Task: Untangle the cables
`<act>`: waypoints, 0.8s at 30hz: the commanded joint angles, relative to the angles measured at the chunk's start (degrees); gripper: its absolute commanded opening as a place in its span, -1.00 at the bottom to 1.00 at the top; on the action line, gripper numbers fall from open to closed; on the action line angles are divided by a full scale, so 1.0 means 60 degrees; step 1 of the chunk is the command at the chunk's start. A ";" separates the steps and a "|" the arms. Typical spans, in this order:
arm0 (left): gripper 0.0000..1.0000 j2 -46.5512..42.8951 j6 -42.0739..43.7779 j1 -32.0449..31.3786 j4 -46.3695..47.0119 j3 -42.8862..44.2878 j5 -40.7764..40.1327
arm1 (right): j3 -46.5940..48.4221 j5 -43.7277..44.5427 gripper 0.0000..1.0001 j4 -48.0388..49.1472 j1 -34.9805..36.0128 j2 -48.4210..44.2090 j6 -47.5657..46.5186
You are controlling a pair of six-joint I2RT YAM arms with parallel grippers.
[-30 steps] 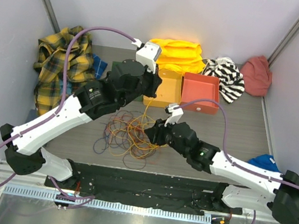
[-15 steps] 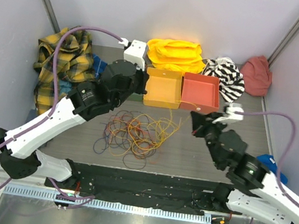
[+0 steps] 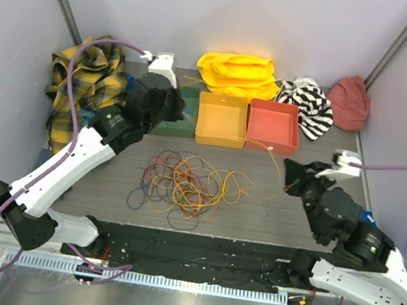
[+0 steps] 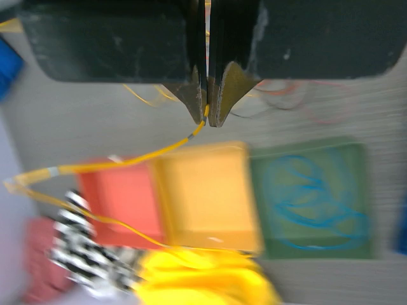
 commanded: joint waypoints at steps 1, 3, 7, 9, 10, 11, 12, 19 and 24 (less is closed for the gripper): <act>-1.00 -0.0537 0.0241 0.1616 -0.0653 -0.0172 -0.1576 | 0.1099 0.2692 -0.98 -0.1074 -0.0216 -0.1566 -0.0597; -1.00 -0.0566 0.0123 0.1662 -0.0420 -0.0392 -0.1167 | 0.1274 0.2503 -0.98 -0.1147 -0.0216 -0.1613 -0.0702; -1.00 -0.0698 -0.0506 0.1663 0.0239 -0.0905 -0.0097 | 0.1042 0.1814 -0.98 -0.1308 -0.0216 -0.1233 -0.0498; -1.00 -0.0728 -0.0581 0.1677 0.0460 -0.0994 0.0313 | 0.0750 0.1594 -0.99 -0.1163 -0.0216 -0.1159 -0.0409; -1.00 -0.0698 -0.0596 0.1663 0.0475 -0.0950 0.0634 | 0.0661 0.1433 -0.98 -0.0944 -0.0216 -0.1130 -0.0423; -1.00 -0.0669 -0.0581 0.1677 0.0490 -0.0790 0.0782 | 0.0588 0.1374 -0.98 -0.0840 -0.0216 -0.1057 -0.0482; -1.00 -0.0567 -0.0567 0.1663 0.0476 -0.0716 0.0972 | 0.0471 0.1315 -0.98 -0.0752 -0.0216 -0.1027 -0.0497; -0.99 0.0194 -0.0099 0.0712 0.0534 -0.0071 0.2366 | 0.0280 0.0686 -0.95 -0.0356 -0.0201 -0.0354 -0.0468; -1.00 0.0561 0.0034 0.0052 0.0622 0.0206 0.2249 | -0.0130 -0.0002 -0.16 -0.0122 -0.0216 0.0435 -0.0365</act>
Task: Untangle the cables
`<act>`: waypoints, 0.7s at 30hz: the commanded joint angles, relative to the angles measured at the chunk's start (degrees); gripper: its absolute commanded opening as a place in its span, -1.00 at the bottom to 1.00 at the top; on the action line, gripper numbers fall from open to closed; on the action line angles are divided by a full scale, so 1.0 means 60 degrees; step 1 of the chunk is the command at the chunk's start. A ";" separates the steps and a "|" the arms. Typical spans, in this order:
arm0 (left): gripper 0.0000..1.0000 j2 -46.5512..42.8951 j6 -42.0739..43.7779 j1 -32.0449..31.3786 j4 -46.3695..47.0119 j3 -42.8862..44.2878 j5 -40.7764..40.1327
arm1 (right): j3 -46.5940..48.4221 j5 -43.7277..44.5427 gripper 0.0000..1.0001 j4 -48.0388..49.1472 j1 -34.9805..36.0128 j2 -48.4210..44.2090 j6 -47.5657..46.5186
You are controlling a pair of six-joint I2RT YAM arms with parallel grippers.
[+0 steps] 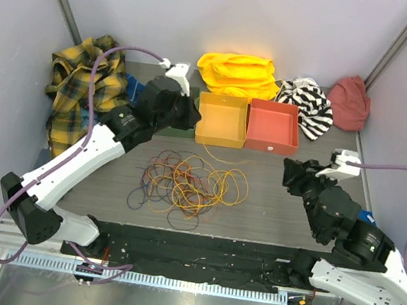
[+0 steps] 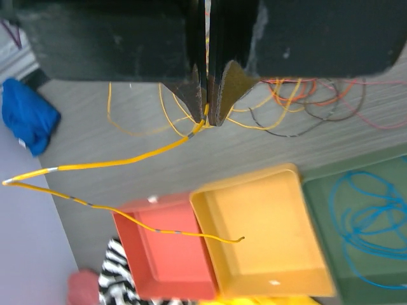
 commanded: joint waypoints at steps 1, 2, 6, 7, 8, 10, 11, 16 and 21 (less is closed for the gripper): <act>-1.00 0.0234 0.0282 -0.0364 0.0370 0.0942 0.0354 | -0.0422 -0.0637 0.01 0.0578 -0.0001 0.0700 0.0217; -1.00 0.0234 0.0296 -0.0379 0.0313 0.1192 0.0340 | -0.0669 -0.0681 0.07 0.0665 0.0014 0.0788 0.0262; -0.99 0.0424 0.0399 -0.0539 0.0035 0.2978 0.0311 | -0.1474 -0.0989 0.32 0.1804 -0.0001 0.0876 0.0365; -0.99 0.0497 0.0399 -0.0584 -0.0010 0.3692 0.0310 | -0.1593 -0.1076 0.35 0.1953 -0.0001 0.0978 0.0365; -0.99 0.0628 0.0399 -0.0671 -0.0054 0.3990 0.0325 | -0.1682 -0.1121 0.36 0.2100 -0.0001 0.1051 0.0380; -1.00 0.0819 0.0428 -0.0759 -0.0200 0.4561 0.0383 | -0.1916 -0.1397 0.39 0.2481 0.0000 0.1256 0.0321; -0.99 0.0994 0.0472 -0.0832 -0.0244 0.5013 0.0427 | -0.2004 -0.1487 0.39 0.2584 -0.0001 0.1475 0.0307; -1.00 0.1507 0.0706 -0.0921 -0.0406 0.5838 0.0268 | -0.2151 -0.1473 0.38 0.2702 -0.0001 0.1551 0.0629; -1.00 0.2165 0.1714 -0.0921 -0.0055 0.6232 -0.0816 | -0.2473 -0.1517 0.33 0.2586 -0.0015 0.0805 0.0848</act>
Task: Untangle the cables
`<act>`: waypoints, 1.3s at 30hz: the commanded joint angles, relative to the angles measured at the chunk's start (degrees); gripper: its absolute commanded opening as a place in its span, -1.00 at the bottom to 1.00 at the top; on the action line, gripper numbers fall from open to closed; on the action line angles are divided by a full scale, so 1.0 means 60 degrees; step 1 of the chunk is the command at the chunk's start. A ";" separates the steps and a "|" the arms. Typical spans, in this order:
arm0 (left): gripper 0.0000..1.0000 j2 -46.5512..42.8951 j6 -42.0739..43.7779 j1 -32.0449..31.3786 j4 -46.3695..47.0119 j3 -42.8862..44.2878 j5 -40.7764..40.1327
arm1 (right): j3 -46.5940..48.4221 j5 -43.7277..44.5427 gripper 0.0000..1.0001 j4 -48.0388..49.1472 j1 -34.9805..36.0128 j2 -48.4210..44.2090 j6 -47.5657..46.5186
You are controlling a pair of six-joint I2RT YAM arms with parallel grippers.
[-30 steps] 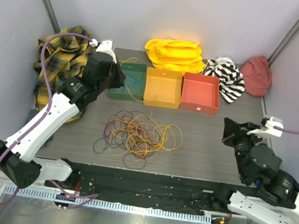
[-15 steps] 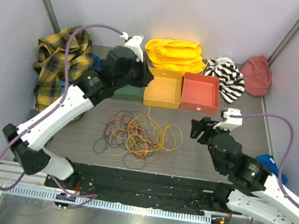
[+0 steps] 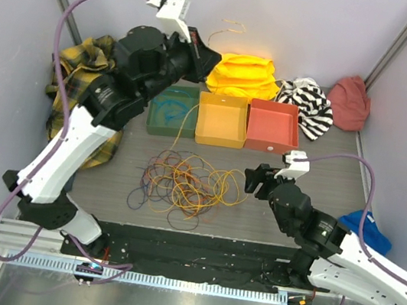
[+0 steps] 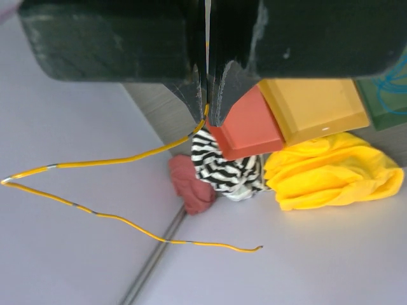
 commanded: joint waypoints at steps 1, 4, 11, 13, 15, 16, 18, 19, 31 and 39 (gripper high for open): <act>-1.00 0.0812 0.1083 0.0001 0.0259 0.0394 -0.0952 | -0.0127 0.0046 0.33 0.0385 -0.0001 -0.0664 0.0440; -1.00 0.1308 0.1479 0.0088 0.0844 0.0919 -0.1260 | -0.0128 0.0046 0.32 0.0019 -0.0001 -0.0973 0.0572; -1.00 0.2730 0.1597 0.0835 0.1182 0.2708 -0.1334 | -0.0084 0.0075 0.31 -0.0655 -0.0001 -0.1602 0.0705; -1.00 0.2921 0.1582 0.1039 0.1299 0.2913 -0.1334 | -0.0040 0.0105 0.31 -0.0729 0.0014 -0.1792 0.0705; -1.00 0.3156 0.1597 0.1157 0.1547 0.2987 -0.1334 | 0.0063 0.0105 0.31 -0.0802 0.0014 -0.1866 0.0661; -0.99 0.3229 0.1640 0.1259 0.1650 0.2988 -0.1348 | 0.0106 0.0076 0.31 -0.0802 0.0000 -0.1881 0.0632; -0.99 0.3434 0.1670 0.1348 0.1855 0.2988 -0.1363 | 0.0267 0.0061 0.31 -0.0875 0.0014 -0.1881 0.0529; -0.99 0.3507 0.1670 0.1421 0.2103 0.2959 -0.1320 | 0.0340 0.0075 0.31 -0.0890 0.0000 -0.1881 0.0485; -1.00 0.5001 0.1450 0.1714 0.3160 0.2344 -0.0851 | -0.0025 0.0412 0.31 -0.0890 -0.0001 -0.1954 0.0279; -1.00 0.5777 0.1217 0.1788 0.3877 0.2679 -0.0603 | -0.0186 0.0515 0.31 -0.0905 -0.0001 -0.1940 0.0221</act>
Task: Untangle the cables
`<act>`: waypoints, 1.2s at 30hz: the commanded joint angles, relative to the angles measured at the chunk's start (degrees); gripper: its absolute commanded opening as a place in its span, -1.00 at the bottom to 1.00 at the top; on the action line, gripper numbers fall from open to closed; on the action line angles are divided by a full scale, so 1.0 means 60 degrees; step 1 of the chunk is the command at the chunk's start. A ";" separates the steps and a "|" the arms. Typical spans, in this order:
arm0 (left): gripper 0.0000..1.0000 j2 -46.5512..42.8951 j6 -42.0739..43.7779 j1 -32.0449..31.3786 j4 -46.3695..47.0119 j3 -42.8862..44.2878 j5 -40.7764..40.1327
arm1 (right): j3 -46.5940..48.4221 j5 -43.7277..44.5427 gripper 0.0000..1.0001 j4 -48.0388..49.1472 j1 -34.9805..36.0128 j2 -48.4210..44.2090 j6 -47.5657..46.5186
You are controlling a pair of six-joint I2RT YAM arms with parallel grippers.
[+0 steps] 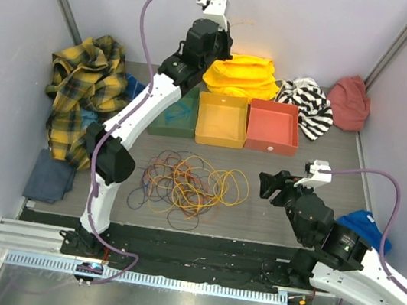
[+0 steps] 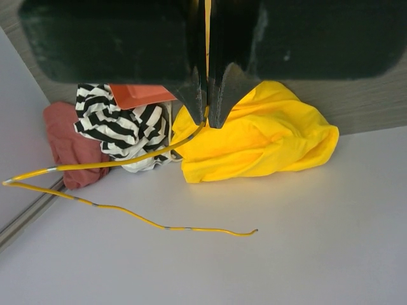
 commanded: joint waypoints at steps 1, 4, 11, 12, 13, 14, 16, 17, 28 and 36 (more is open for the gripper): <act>-0.99 0.0288 -0.0324 0.0079 0.1218 0.0756 0.0334 | -0.0051 0.0358 0.31 0.0181 -0.0001 -0.0096 -0.0056; -1.00 0.0523 -0.0806 0.0065 0.1365 0.0743 0.0612 | -0.0124 0.0417 0.31 0.0224 -0.0001 -0.0067 -0.0056; -1.00 0.0832 -0.1292 0.0065 0.1584 -0.1203 0.0950 | -0.0169 0.0461 0.31 0.0269 -0.0001 0.0050 -0.0231; -0.99 0.0803 -0.1292 0.0079 0.1643 -0.1698 0.0965 | -0.0198 0.0475 0.31 0.0269 -0.0001 0.0021 -0.0260; -1.00 0.0802 -0.1292 0.0079 0.1673 -0.1877 0.0979 | -0.0227 0.0490 0.30 0.0269 -0.0001 0.0006 -0.0246; -1.00 0.0817 -0.1307 0.0079 0.1644 -0.2009 0.1023 | -0.0242 0.0505 0.31 0.0269 -0.0001 -0.0009 -0.0246; -0.99 0.0963 -0.1307 0.0079 0.1586 -0.2332 0.1184 | -0.0271 0.0505 0.31 0.0269 0.0014 0.0020 -0.0217; -0.93 0.1022 -0.1321 0.0050 0.1484 -0.2406 0.1417 | -0.0286 0.0505 0.31 0.0283 0.0014 0.0035 -0.0188; 0.24 0.0760 -0.0897 0.0065 0.1058 -0.2816 0.1082 | -0.0271 0.0549 0.31 0.0268 0.0000 0.0035 -0.0129; 0.29 -0.0062 -0.0516 0.0065 0.1043 -0.3533 0.0672 | -0.0242 0.0504 0.31 0.0269 -0.0001 0.0094 0.0090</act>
